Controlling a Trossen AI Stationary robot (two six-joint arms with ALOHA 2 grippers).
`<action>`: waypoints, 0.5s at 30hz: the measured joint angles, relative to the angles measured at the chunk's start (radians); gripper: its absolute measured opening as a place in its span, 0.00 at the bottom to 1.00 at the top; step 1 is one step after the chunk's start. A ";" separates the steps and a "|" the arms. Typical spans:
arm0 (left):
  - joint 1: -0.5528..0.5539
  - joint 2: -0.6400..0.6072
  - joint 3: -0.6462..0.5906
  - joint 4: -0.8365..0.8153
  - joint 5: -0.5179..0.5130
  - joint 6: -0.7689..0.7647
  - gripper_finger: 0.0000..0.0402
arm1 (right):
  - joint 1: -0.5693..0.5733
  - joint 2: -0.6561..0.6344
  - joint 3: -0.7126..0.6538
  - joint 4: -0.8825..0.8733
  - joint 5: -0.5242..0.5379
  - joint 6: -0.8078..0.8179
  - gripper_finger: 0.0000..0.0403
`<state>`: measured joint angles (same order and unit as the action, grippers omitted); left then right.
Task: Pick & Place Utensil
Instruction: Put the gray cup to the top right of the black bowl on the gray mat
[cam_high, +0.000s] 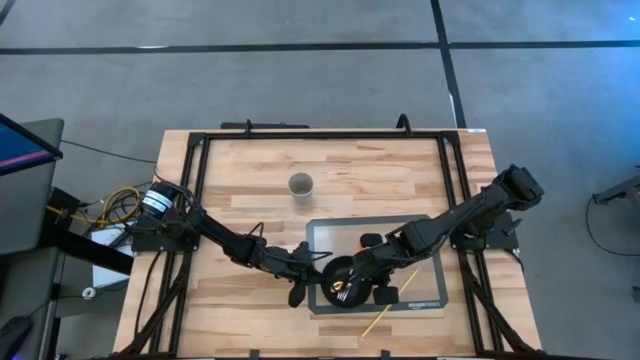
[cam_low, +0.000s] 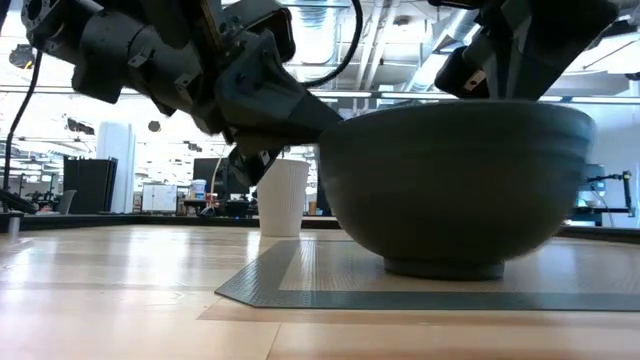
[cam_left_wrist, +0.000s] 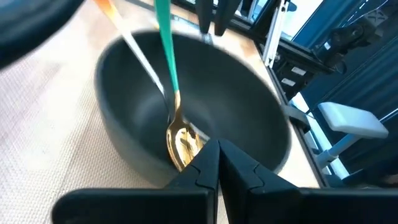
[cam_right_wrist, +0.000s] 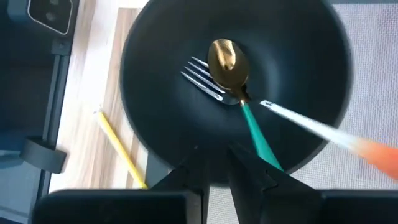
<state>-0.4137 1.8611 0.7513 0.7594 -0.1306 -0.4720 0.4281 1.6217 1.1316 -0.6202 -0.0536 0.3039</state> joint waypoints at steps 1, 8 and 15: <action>0.001 -0.012 -0.001 -0.002 0.000 0.001 0.02 | -0.001 -0.006 0.000 -0.005 0.000 0.000 0.11; 0.008 -0.139 0.000 0.004 0.000 0.123 0.02 | 0.025 -0.086 0.003 -0.105 0.076 0.000 0.09; 0.007 -0.280 0.000 -0.023 0.000 0.254 0.02 | 0.173 -0.216 0.001 -0.185 0.313 0.024 0.08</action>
<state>-0.4065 1.5813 0.7509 0.7362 -0.1303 -0.2177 0.6007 1.4057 1.1327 -0.8056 0.2592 0.3282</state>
